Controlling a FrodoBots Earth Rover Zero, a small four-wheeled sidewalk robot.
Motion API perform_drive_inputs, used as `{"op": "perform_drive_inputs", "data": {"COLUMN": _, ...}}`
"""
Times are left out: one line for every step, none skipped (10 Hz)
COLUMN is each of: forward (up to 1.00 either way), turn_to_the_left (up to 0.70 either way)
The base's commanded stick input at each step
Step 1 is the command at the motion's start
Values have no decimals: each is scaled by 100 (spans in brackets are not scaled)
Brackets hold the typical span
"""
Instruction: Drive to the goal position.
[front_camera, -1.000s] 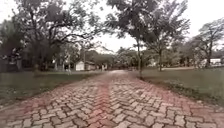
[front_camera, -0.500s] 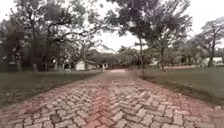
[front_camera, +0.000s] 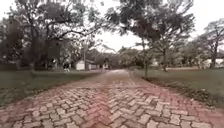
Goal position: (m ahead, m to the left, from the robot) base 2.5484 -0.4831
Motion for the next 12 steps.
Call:
{"op": "perform_drive_inputs", "data": {"forward": 70, "turn_to_the_left": 0}}
{"op": "perform_drive_inputs", "data": {"forward": 70, "turn_to_the_left": 0}}
{"op": "perform_drive_inputs", "data": {"forward": 70, "turn_to_the_left": 0}}
{"op": "perform_drive_inputs", "data": {"forward": 70, "turn_to_the_left": 0}}
{"op": "perform_drive_inputs", "data": {"forward": 70, "turn_to_the_left": 0}}
{"op": "perform_drive_inputs", "data": {"forward": 70, "turn_to_the_left": 0}}
{"op": "perform_drive_inputs", "data": {"forward": 70, "turn_to_the_left": 0}}
{"op": "perform_drive_inputs", "data": {"forward": 70, "turn_to_the_left": 0}}
{"op": "perform_drive_inputs", "data": {"forward": 70, "turn_to_the_left": 0}}
{"op": "perform_drive_inputs", "data": {"forward": 70, "turn_to_the_left": 0}}
{"op": "perform_drive_inputs", "data": {"forward": 70, "turn_to_the_left": 0}}
{"op": "perform_drive_inputs", "data": {"forward": 70, "turn_to_the_left": 0}}
